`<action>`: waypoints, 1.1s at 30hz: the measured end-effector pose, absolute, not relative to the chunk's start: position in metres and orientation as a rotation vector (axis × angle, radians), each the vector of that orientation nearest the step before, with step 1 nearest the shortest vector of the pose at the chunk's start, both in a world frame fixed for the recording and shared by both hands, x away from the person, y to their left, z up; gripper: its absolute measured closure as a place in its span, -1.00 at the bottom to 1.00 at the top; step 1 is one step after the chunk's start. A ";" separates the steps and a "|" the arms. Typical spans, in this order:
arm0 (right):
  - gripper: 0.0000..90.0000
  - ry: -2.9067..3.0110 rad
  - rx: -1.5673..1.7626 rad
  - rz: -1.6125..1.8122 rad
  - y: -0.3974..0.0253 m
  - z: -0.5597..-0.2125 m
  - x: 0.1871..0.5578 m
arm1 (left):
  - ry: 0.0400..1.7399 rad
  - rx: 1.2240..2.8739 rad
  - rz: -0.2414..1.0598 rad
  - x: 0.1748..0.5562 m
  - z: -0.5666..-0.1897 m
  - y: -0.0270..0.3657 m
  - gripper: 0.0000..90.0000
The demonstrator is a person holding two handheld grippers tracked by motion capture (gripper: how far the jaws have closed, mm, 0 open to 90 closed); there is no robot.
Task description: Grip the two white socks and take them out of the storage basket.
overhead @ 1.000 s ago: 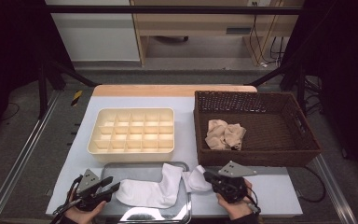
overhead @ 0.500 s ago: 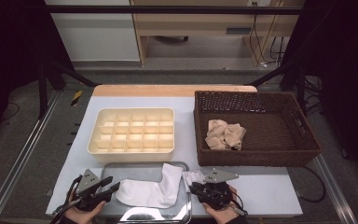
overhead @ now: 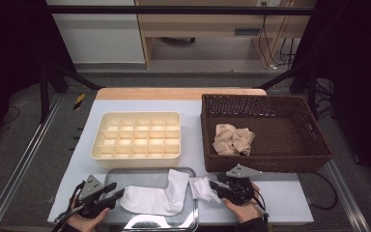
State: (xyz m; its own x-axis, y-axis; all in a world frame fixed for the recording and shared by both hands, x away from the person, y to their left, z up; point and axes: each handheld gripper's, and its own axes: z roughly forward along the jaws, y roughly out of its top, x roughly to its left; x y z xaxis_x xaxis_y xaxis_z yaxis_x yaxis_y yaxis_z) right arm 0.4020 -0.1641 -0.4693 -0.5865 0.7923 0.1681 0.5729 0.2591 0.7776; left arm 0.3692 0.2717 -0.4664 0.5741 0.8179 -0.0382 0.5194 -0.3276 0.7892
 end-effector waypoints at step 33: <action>0.65 2.219 1.359 0.976 -0.205 -0.468 0.385 | 1.074 2.009 0.459 0.369 -0.467 0.271 0.39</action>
State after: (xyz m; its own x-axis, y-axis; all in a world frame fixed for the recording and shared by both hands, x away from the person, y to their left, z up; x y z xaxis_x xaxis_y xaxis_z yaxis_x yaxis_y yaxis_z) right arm 0.3854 -0.2048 -0.4678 -0.4727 0.8799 0.0493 0.6310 0.2989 0.7159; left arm 0.3690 0.2707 -0.4675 0.5745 0.8170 -0.0500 0.5291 -0.3241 0.7842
